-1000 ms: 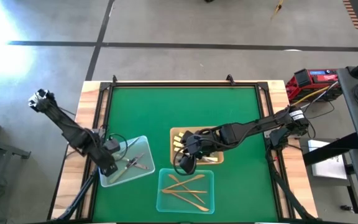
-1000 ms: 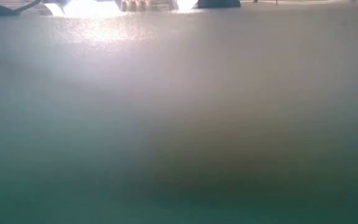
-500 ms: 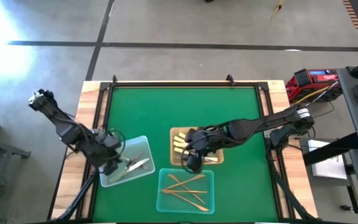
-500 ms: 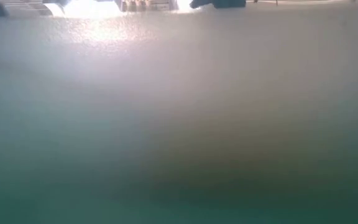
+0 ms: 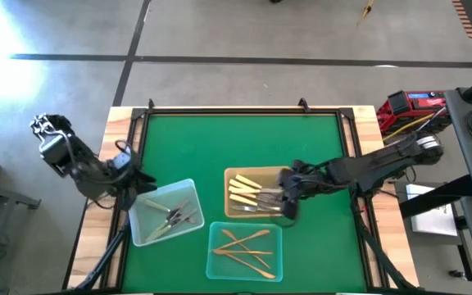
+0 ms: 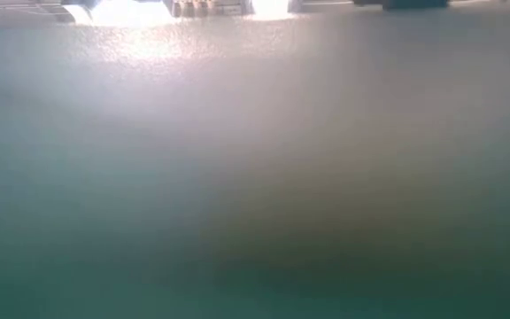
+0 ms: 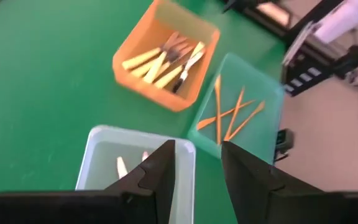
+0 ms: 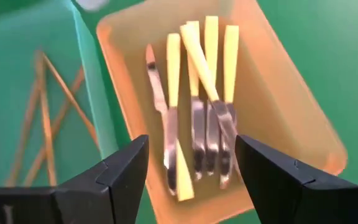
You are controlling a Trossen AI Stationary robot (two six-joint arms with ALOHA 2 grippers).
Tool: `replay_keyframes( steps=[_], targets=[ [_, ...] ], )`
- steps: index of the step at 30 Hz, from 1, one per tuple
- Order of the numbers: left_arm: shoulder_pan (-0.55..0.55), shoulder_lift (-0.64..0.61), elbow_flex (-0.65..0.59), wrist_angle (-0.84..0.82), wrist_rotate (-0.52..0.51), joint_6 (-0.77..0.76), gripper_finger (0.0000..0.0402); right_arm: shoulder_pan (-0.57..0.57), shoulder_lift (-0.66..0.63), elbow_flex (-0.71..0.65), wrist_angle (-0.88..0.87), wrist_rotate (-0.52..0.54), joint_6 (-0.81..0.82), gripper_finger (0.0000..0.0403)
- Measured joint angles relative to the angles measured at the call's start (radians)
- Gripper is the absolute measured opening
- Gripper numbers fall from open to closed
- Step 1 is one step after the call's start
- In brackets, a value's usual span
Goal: Sort silverware by color (type)
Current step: Return to Home Position
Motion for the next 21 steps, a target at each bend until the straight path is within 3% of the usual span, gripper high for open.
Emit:
replay_keyframes(
  steps=[5, 11, 14, 21],
  targets=[
    [0.0, 0.0, 0.079, 0.001, -0.085, 0.064, 0.0113, -0.001, -0.252, -0.333, 0.397, 0.003, 0.078, 0.0231],
    [0.0, 0.001, 0.161, 0.002, -0.208, 0.102, 0.0113, -0.013, -0.494, -0.665, 0.999, 0.013, -0.028, 0.0231],
    [0.0, 0.001, 0.191, 0.005, -0.249, 0.12, 0.0113, -0.03, -0.566, -0.768, 1.096, 0.025, -0.05, 0.0231],
    [0.0, -0.01, 0.207, 0.002, -0.345, 0.146, 0.0113, -0.108, -0.709, -0.941, 1.101, 0.049, -0.01, 0.0231]
  ],
)
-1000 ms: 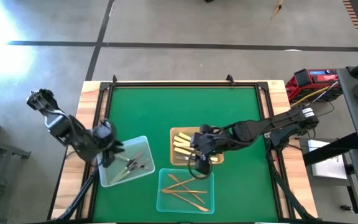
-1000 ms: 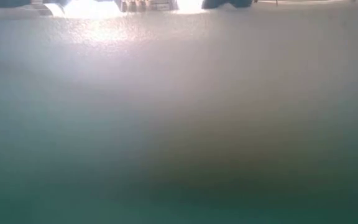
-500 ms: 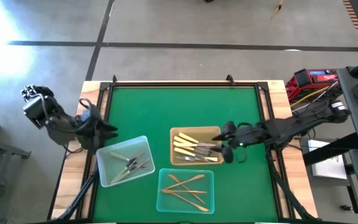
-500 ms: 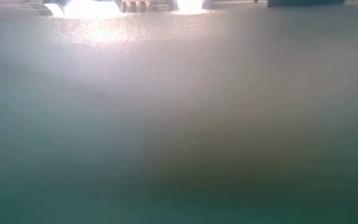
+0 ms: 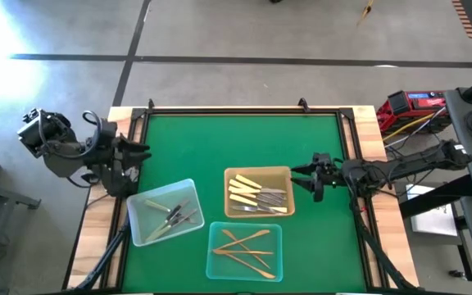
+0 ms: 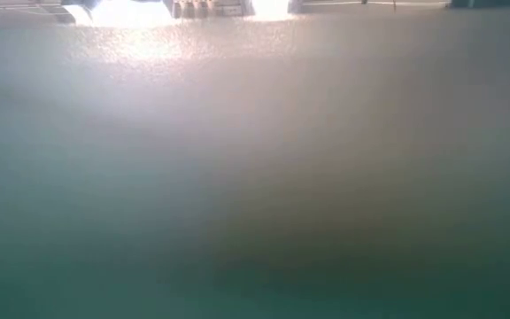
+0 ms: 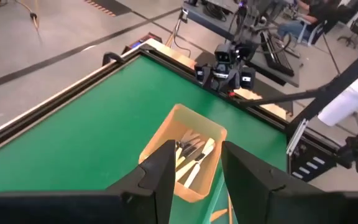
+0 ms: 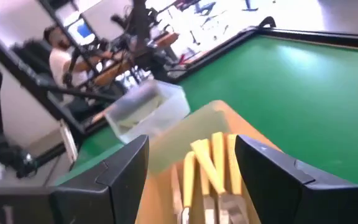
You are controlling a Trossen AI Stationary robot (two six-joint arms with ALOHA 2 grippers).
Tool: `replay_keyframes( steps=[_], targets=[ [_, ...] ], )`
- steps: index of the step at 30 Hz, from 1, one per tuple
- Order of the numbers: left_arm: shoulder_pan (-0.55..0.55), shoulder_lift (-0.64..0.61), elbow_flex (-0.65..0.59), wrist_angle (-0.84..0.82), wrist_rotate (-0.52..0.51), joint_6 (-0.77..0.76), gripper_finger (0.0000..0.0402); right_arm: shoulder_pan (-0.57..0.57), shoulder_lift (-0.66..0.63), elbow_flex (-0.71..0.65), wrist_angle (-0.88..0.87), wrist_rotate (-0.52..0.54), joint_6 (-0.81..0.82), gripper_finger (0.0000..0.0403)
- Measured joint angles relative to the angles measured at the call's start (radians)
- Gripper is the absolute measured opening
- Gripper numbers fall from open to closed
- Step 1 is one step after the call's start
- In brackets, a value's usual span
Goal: Sort silverware by color (type)
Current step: Return to Home Position
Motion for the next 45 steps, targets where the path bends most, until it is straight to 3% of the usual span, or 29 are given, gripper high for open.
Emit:
replay_keyframes(
  steps=[12, 23, 31, 34, 45],
  targets=[
    [0.0, -0.065, 0.0, 0.0, -0.053, -0.001, 0.0113, -0.16, -0.18, -0.177, 0.008, -0.001, 0.079, 0.0231],
    [0.0, -0.124, -0.001, -0.022, -0.134, 0.003, 0.0113, -0.39, -0.191, -0.181, -0.057, -0.083, 0.091, 0.0231],
    [0.0, -0.177, -0.002, -0.026, -0.162, 0.009, 0.0113, -0.669, -0.182, -0.181, -0.109, -0.33, 0.112, 0.0231],
    [0.0, -0.193, -0.002, -0.026, -0.162, 0.043, 0.0113, -0.741, -0.182, -0.182, -0.137, -0.359, 0.138, 0.0231],
    [0.0, -0.248, -0.013, -0.031, -0.132, 0.259, 0.0113, -0.763, -0.183, -0.182, -0.137, -0.362, 0.159, 0.0231]
  ],
)
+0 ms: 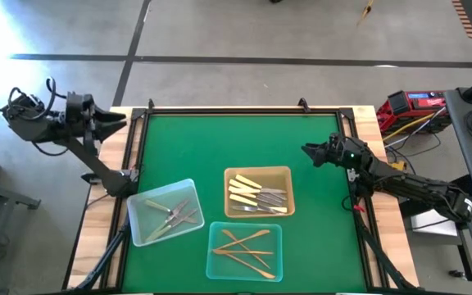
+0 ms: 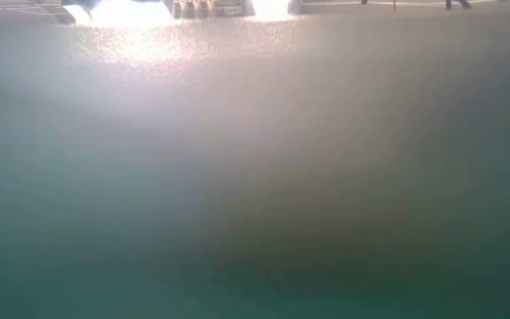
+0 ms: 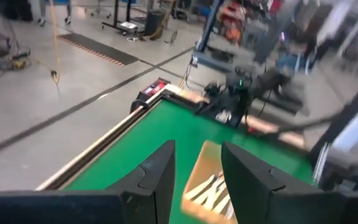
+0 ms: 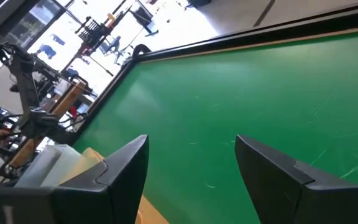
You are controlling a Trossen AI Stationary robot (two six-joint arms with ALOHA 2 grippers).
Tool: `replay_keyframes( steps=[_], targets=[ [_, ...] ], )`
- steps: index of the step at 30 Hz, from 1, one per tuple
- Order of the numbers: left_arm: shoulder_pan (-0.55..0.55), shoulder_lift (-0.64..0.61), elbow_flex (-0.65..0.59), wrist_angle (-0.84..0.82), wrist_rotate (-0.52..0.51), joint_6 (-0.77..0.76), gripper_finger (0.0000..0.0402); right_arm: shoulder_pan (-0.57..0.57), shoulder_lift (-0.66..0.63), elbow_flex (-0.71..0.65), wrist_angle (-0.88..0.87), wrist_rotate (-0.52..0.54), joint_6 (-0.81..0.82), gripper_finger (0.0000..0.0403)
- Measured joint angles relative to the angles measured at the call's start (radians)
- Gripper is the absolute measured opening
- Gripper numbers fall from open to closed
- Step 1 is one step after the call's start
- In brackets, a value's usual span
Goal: Sort silverware by color (type)
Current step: Return to Home Position
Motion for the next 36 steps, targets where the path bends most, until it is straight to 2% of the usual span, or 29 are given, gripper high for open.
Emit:
replay_keyframes(
  steps=[3, 7, 10, 14, 18, 22, 26, 30, 36],
  targets=[
    [0.0, -0.017, -0.037, -0.037, 0.017, 0.077, 0.0113, 0.0, 0.0, 0.0, 0.0, 0.0, 0.0, 0.0231],
    [0.0, -0.074, -0.134, -0.08, 0.005, 0.089, 0.0113, 0.0, 0.0, 0.001, 0.002, 0.001, 0.001, 0.0231],
    [0.0, -0.157, -0.257, -0.071, -0.011, 0.064, 0.0113, 0.0, 0.0, 0.002, 0.002, 0.001, 0.001, 0.0231],
    [0.0, -0.324, -0.483, 0.003, -0.015, -0.01, 0.0113, 0.0, 0.0, 0.002, 0.002, 0.001, 0.001, 0.0231],
    [0.0, -0.5, -0.716, 0.243, -0.018, 0.051, 0.0113, 0.0, 0.0, 0.003, 0.002, 0.001, 0.001, 0.0231],
    [0.0, -0.65, -0.934, 0.557, -0.01, 0.249, 0.0113, 0.0, 0.0, 0.003, 0.002, 0.001, 0.001, 0.0231],
    [0.002, -0.635, -1.052, 0.819, 0.018, 0.441, 0.0113, 0.0, 0.0, 0.003, 0.002, 0.001, 0.001, 0.0231],
    [0.019, -0.617, -1.171, 1.055, 0.005, 0.65, 0.0113, 0.0, 0.0, 0.003, -0.002, 0.001, 0.001, 0.0231],
    [0.15, -0.658, -1.367, 1.314, -0.006, 0.829, 0.0113, 0.0, 0.0, 0.003, -0.001, 0.001, 0.0, 0.0231]
  ],
)
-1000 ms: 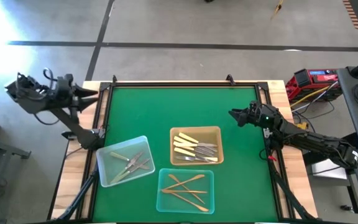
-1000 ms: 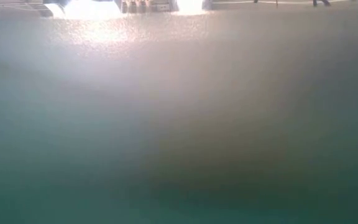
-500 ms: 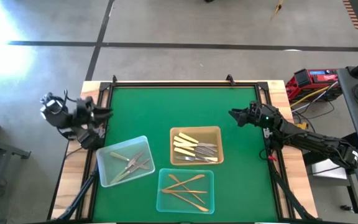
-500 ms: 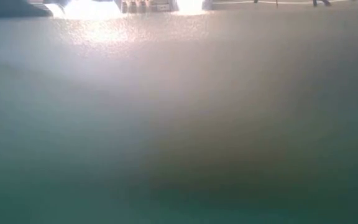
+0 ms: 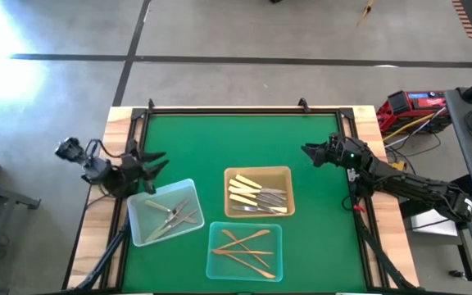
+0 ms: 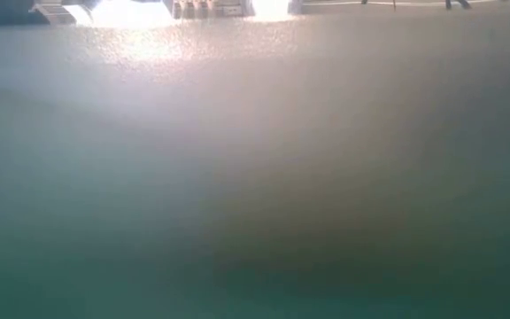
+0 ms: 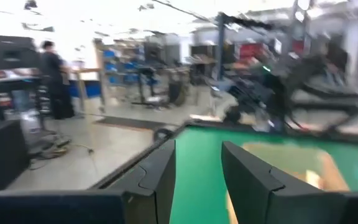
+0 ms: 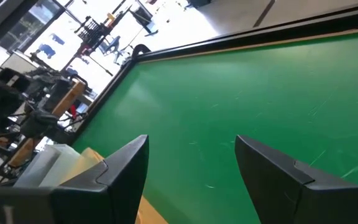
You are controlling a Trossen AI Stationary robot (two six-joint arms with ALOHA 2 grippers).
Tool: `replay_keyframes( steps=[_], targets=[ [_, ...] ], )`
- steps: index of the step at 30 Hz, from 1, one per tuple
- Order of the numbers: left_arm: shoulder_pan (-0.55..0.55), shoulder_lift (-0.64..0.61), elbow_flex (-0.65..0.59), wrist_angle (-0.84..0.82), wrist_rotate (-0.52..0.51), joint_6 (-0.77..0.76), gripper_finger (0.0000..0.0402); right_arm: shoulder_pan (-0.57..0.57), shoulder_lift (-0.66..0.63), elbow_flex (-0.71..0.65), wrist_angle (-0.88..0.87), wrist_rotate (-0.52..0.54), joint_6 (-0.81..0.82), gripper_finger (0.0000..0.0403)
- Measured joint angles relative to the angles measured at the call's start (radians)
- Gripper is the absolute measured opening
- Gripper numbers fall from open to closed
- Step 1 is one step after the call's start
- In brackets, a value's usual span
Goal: Sort silverware by color (type)
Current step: Return to Home Position
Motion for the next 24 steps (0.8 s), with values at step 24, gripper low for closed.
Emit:
replay_keyframes(
  steps=[24],
  targets=[
    [0.602, 0.0, -0.153, 0.338, 0.46, -0.046, 0.0113, 0.0, 0.0, 0.001, -0.001, 0.0, 0.0, 0.0231]
  ],
)
